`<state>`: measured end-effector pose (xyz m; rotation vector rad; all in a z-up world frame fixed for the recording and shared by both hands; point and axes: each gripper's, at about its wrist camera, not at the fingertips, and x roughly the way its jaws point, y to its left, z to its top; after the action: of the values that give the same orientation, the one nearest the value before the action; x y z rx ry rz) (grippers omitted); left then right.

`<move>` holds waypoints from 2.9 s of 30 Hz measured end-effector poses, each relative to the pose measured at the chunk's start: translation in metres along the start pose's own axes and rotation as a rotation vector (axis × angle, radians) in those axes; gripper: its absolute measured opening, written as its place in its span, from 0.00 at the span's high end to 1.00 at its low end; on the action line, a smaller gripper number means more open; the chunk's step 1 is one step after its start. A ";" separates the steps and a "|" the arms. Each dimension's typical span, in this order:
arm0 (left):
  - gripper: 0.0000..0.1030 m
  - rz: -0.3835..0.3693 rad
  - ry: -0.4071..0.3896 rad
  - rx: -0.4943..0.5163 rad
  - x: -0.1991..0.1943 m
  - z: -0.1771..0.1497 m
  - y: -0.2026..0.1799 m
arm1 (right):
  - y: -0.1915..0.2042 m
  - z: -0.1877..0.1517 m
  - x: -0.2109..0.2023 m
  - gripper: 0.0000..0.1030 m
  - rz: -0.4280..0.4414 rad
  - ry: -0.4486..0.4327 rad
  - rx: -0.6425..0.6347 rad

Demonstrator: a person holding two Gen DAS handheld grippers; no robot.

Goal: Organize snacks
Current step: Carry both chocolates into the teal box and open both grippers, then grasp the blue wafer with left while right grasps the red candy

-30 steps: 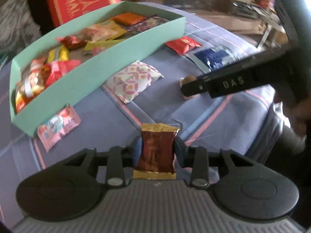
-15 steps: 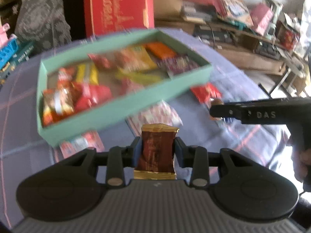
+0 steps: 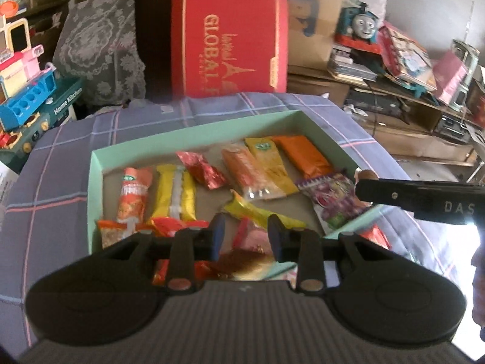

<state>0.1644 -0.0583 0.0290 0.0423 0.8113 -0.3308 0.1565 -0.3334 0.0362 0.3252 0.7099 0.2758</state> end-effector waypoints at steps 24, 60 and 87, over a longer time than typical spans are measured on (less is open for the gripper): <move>0.00 0.078 0.057 -0.009 0.021 -0.015 -0.009 | -0.005 0.002 0.026 0.00 -0.056 0.014 0.046; 0.00 0.073 0.235 0.043 0.038 -0.090 -0.047 | -0.099 -0.070 -0.014 0.00 -0.098 0.077 0.194; 0.00 0.112 0.259 -0.012 0.058 -0.090 -0.041 | -0.065 -0.070 0.047 0.30 -0.159 0.143 -0.076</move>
<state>0.1254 -0.0980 -0.0712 0.1206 1.0627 -0.2169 0.1524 -0.3621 -0.0661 0.1765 0.8592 0.1759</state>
